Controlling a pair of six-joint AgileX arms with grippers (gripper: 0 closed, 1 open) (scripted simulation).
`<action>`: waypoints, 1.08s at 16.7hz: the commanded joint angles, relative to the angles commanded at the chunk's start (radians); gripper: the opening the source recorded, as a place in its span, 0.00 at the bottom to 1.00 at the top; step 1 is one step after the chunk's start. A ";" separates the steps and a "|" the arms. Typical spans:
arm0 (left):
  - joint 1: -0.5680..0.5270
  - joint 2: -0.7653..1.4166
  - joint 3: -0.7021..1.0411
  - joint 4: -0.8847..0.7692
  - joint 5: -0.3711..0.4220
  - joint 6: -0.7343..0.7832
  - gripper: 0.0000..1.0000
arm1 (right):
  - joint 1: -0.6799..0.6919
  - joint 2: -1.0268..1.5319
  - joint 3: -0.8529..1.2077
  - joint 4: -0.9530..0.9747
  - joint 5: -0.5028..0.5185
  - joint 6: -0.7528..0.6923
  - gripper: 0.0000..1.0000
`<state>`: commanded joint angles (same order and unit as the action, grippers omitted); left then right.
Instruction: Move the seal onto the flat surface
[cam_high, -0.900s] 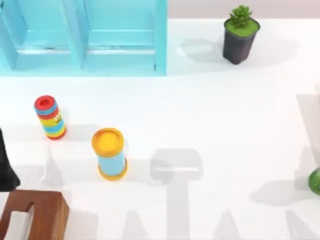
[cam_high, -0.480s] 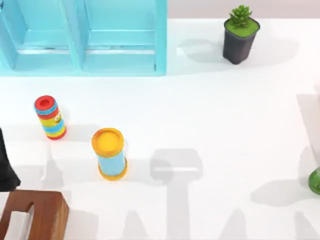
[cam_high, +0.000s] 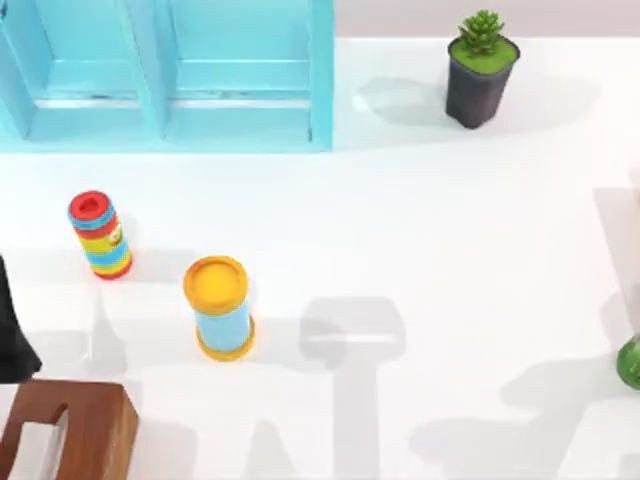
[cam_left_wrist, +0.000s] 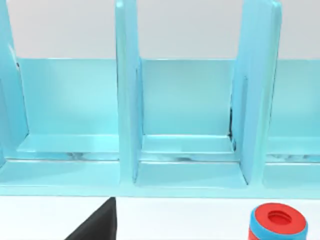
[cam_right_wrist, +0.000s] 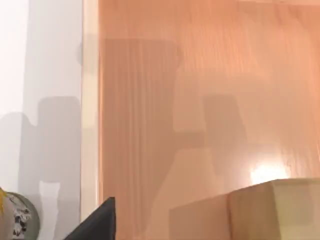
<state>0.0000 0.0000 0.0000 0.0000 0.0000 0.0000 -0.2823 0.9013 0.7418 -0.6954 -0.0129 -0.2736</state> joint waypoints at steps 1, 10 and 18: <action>0.000 0.000 0.000 0.000 0.000 0.000 1.00 | -0.029 0.109 0.076 -0.072 -0.001 -0.029 1.00; 0.000 0.000 0.000 0.000 0.000 0.000 1.00 | -0.217 0.740 0.578 -0.523 0.010 -0.217 1.00; 0.000 0.000 0.000 0.000 0.000 0.000 1.00 | -0.225 0.774 0.588 -0.531 0.013 -0.227 1.00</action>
<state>0.0000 0.0000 0.0000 0.0000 0.0000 0.0000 -0.5069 1.6751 1.3301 -1.2266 -0.0004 -0.5010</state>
